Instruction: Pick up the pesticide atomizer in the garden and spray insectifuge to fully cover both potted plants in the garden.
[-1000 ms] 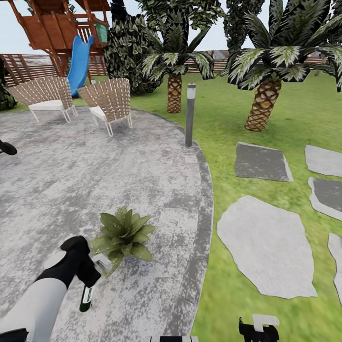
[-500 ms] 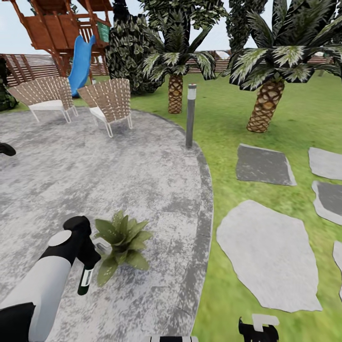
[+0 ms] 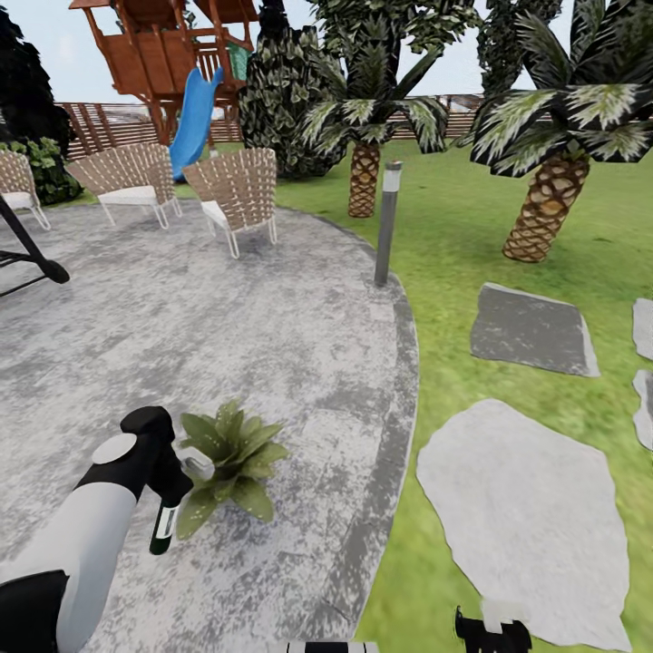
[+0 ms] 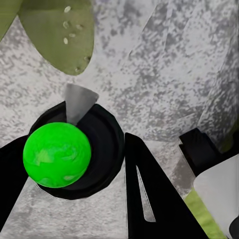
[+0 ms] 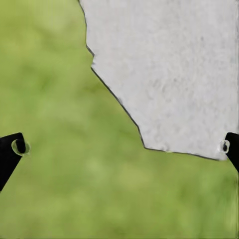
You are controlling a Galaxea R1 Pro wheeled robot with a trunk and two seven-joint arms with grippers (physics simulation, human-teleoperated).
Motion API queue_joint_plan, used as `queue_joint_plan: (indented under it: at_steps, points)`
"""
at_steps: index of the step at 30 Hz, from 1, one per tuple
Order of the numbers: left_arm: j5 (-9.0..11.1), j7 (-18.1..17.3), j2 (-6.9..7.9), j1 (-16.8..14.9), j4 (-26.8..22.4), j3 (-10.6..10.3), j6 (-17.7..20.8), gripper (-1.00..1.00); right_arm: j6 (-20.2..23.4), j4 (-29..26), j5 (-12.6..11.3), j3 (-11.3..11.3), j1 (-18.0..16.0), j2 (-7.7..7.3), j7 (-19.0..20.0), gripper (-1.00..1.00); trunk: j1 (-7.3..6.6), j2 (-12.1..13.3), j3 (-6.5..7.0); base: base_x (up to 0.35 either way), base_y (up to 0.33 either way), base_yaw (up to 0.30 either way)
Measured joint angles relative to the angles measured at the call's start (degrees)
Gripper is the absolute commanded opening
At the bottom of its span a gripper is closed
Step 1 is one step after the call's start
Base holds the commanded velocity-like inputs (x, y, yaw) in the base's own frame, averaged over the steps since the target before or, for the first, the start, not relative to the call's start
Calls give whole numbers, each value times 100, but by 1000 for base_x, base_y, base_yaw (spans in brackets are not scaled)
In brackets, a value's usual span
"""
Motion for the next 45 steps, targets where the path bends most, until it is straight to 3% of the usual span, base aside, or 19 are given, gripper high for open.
queue_joint_plan:
  at_steps: [12,28,33,45]
  points:
    - [-4,0,12,22,7,-5,84,-100,0,1,0,0,-1,0,3,100,1,0,0,5,-294,26]
    - [-25,23,116,59,-2,-10,116,-100,0,1,0,0,-1,1,-3,100,-2,0,0,82,-270,271]
    - [-231,27,114,69,-2,-5,123,-100,2,0,-1,-1,0,1,1,100,1,0,0,107,-62,277]
    - [-242,51,80,111,8,25,117,-100,0,0,0,0,0,0,1,100,0,0,0,27,-82,227]
